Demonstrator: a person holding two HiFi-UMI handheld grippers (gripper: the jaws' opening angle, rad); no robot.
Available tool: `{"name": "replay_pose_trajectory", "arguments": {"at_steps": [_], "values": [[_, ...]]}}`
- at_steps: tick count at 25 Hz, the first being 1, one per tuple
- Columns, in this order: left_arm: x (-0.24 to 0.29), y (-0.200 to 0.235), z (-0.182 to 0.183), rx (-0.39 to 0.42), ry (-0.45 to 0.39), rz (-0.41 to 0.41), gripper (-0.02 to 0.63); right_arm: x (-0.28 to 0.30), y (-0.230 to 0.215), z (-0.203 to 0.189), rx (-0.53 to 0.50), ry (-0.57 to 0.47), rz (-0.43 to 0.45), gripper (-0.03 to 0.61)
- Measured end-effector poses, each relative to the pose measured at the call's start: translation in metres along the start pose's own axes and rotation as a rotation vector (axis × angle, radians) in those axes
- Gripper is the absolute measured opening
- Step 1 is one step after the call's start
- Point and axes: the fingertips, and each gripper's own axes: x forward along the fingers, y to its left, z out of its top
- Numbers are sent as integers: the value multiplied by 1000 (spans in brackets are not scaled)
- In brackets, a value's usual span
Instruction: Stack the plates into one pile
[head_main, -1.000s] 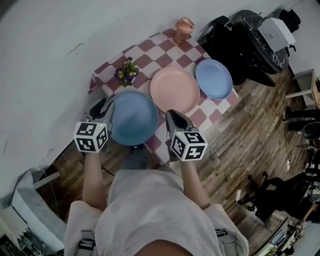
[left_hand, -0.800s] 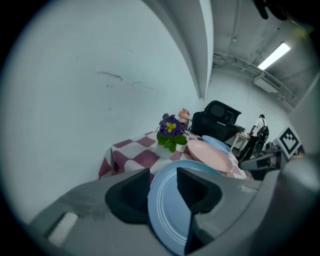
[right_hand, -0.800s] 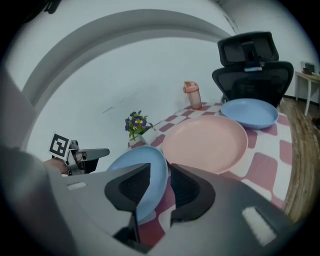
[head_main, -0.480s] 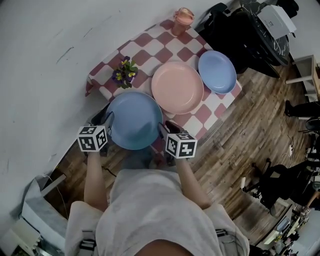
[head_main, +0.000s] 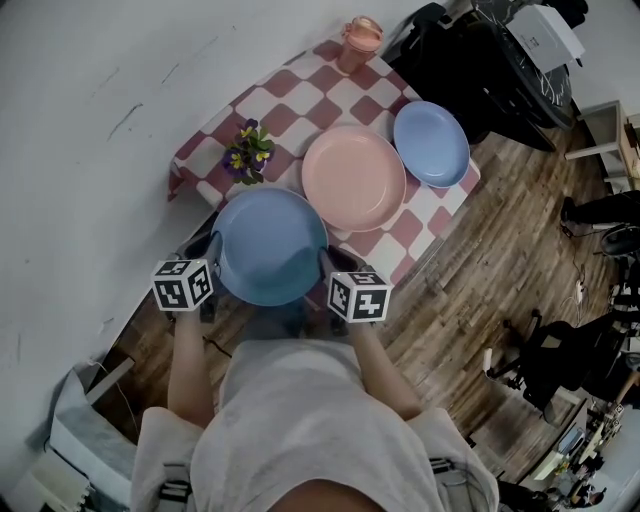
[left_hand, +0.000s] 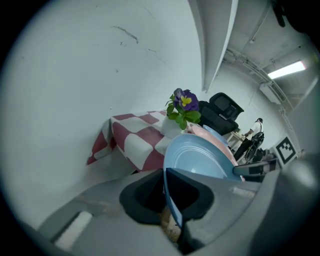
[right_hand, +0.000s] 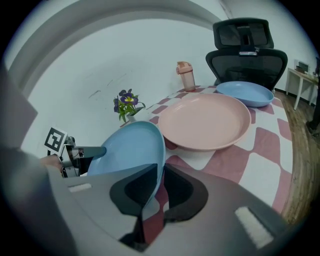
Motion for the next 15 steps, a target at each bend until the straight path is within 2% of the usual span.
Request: {"name": "replay_pose_trajectory", "arguments": {"at_steps": [3,7,15], "values": [[-11,-7,13,16,-31,-25,23,-10,5,14,-23,-41,2,43],[-20,-22,36,79,-85,-43,21,-25,4,34,-27,-112,-14,37],[-15,-72,70,152,-166,-123,21,-64,-25,61,12,-229,-89,26]]}}
